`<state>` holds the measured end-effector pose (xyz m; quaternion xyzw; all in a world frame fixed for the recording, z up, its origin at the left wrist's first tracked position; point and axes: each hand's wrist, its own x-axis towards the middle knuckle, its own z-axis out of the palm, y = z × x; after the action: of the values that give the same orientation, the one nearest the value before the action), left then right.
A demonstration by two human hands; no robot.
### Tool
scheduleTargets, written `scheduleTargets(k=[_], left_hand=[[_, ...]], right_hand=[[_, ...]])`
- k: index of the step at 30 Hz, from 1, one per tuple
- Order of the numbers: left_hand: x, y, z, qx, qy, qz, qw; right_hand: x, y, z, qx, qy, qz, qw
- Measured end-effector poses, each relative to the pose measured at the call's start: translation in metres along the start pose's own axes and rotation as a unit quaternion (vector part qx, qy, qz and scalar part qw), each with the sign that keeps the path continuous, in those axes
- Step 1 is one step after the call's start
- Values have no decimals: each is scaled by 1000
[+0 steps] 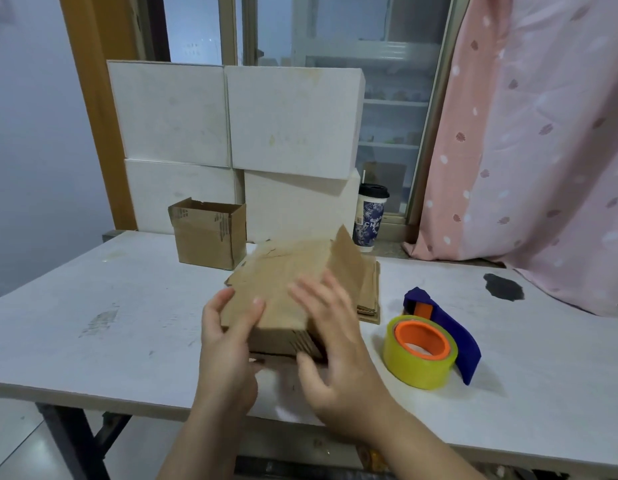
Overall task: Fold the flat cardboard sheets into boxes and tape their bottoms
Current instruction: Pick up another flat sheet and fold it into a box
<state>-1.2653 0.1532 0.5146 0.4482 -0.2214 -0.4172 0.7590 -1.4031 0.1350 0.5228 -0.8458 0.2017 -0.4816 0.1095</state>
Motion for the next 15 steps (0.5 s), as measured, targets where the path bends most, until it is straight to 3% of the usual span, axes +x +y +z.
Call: scheduleTargets(k=[2, 4, 6, 7, 9, 13, 15], left_hand=[[-7, -1, 4, 100, 23, 118, 988], [-13, -6, 9, 185, 6, 180, 966], [-13, -15, 9, 206, 2, 201, 958], [-11, -19, 5, 208, 8, 207, 956], [-6, -23, -4, 189, 15, 205, 960], [-1, -26, -16, 74, 12, 103, 992], [5, -24, -22, 88, -20, 74, 993]], right_hand=[[2, -2, 2, 160, 117, 168, 966], [8, 3, 4, 255, 236, 323, 880], [12, 11, 7, 343, 229, 427, 804], [12, 13, 10, 372, 208, 445, 787], [7, 13, 15, 357, 165, 436, 810], [0, 18, 16, 213, 100, 368, 899], [-1, 23, 10, 182, 78, 352, 915]])
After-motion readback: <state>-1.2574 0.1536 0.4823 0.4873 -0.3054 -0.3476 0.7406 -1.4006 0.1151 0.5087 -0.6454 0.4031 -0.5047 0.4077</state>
